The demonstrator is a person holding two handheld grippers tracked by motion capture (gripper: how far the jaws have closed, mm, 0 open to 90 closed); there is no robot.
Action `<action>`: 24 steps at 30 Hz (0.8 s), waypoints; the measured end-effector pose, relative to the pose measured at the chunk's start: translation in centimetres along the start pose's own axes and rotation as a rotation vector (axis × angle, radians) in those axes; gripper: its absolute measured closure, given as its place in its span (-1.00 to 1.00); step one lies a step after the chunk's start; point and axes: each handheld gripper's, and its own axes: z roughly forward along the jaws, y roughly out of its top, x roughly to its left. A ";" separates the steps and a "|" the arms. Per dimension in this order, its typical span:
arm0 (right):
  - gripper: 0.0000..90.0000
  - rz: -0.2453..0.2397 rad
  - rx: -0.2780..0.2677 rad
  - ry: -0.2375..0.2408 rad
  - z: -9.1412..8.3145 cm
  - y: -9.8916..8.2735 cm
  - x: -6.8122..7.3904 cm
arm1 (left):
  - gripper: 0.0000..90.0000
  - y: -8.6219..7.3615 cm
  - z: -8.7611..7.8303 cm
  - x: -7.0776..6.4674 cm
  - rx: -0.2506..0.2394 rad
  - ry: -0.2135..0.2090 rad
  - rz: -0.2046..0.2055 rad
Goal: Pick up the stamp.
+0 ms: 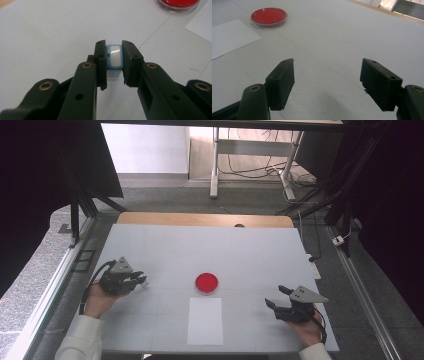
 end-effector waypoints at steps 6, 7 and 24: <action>-0.39 -0.004 -0.013 -0.003 -0.1 0.0 0.1 | 0.66 0.1 -0.3 0.0 -0.028 -0.002 -0.021; -0.39 -0.001 -0.016 -0.003 -0.1 0.0 0.1 | 0.66 0.1 -0.3 0.0 -0.029 0.001 -0.022; -0.39 -0.001 -0.012 0.001 0.0 -0.1 0.0 | 0.66 1.0 -1.1 -0.8 -0.110 -0.030 -0.043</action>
